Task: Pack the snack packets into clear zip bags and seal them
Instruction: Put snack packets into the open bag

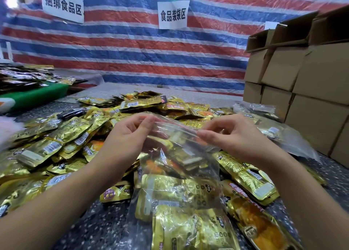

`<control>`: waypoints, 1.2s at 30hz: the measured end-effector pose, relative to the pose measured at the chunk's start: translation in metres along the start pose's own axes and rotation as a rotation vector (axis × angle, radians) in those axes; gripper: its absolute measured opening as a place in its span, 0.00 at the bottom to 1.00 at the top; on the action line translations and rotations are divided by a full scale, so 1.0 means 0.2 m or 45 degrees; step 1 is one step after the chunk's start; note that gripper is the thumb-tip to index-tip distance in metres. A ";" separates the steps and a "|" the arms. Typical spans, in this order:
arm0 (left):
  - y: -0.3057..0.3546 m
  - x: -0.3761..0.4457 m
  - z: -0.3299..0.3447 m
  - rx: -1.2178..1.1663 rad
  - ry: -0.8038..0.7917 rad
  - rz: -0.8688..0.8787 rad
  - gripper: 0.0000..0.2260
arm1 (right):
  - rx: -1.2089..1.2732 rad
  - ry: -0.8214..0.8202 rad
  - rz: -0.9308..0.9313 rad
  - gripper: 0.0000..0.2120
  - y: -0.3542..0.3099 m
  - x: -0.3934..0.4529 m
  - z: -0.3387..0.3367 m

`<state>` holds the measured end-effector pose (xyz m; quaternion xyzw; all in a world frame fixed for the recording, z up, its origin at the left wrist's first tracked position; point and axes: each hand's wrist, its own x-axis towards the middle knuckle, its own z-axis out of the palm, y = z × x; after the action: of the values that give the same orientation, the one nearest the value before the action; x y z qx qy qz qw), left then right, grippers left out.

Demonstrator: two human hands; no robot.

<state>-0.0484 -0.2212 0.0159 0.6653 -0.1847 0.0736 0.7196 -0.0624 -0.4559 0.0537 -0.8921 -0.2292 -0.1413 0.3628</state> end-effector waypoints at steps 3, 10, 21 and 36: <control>0.00 0.00 0.01 -0.007 0.011 -0.001 0.12 | -0.059 0.013 -0.094 0.14 0.02 -0.02 0.00; 0.00 0.01 0.00 -0.001 0.077 0.002 0.16 | -0.180 -0.062 -0.137 0.17 0.04 -0.02 -0.02; -0.01 0.02 -0.01 -0.021 0.118 -0.012 0.12 | 0.096 0.314 -0.120 0.02 0.03 0.00 0.01; -0.01 0.01 -0.02 0.000 0.016 0.003 0.12 | 0.359 0.071 -0.030 0.16 0.01 0.00 0.02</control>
<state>-0.0449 -0.2185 0.0148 0.6646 -0.1809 0.0787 0.7207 -0.0617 -0.4538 0.0492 -0.8252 -0.2471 -0.1367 0.4892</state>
